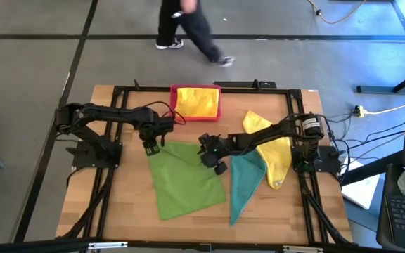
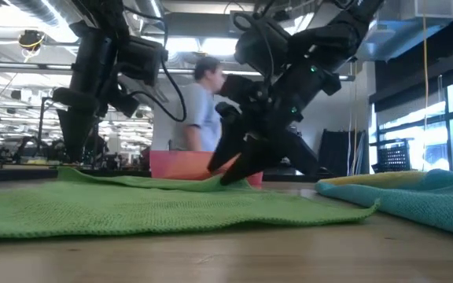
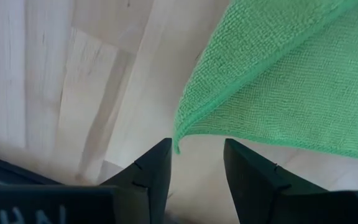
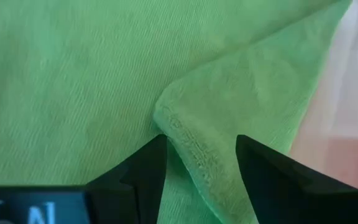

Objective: Fold microfiber towels
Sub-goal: Fold the green microfiber cloth

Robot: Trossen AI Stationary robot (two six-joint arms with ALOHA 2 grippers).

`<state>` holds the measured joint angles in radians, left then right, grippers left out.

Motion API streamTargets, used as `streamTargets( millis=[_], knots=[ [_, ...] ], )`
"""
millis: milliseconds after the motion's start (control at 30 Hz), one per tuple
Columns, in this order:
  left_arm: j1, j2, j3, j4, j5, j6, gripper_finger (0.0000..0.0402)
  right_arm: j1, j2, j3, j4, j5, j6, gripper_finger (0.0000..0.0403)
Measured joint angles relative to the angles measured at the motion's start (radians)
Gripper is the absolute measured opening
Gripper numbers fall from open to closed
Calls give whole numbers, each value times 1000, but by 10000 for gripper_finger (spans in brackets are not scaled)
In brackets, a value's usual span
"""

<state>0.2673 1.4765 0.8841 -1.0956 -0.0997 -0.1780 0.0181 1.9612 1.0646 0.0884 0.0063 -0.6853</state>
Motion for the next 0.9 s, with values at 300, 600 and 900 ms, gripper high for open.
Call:
streamTargets(
  millis=[300, 600, 900],
  knots=[
    [1, 0, 0, 36, -2, 14, 138, 0, 32, 58, 38, 3, 3, 194],
    [1, 0, 0, 35, -8, 32, 138, 7, 75, 79, 36, -57, 75, 194],
    [48, 0, 0, 35, -42, 88, 138, 36, 76, 79, 53, -60, 128, 185]
  ],
)
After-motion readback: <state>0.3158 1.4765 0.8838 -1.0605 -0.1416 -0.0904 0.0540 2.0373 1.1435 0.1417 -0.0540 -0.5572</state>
